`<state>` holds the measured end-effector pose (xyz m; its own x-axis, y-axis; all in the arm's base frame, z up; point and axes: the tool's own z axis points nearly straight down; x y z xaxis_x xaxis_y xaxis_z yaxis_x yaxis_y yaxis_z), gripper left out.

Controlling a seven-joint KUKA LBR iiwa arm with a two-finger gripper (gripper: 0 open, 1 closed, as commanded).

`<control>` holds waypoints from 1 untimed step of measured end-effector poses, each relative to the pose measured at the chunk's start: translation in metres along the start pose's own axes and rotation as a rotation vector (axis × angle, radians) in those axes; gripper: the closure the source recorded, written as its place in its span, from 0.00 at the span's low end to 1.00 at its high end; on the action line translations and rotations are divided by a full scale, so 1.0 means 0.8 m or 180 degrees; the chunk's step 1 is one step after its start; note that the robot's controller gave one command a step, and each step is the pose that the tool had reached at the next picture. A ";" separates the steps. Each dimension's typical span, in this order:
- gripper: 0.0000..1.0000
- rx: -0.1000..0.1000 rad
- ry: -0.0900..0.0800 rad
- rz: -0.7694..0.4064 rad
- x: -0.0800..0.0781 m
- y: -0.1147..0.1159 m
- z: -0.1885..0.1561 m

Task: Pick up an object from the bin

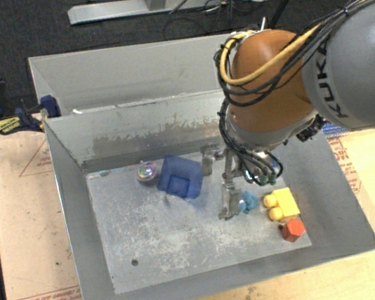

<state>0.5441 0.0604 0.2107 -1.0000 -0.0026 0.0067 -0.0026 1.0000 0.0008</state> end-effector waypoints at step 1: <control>0.00 -0.0003 -0.0013 0.0310 -0.069 0.049 0.181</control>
Offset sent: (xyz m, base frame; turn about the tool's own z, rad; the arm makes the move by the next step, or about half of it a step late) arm 0.0543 0.0378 -0.1407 0.1007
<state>0.5979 0.0999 0.0654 -0.9955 0.0946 0.0027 0.0946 0.9955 0.0014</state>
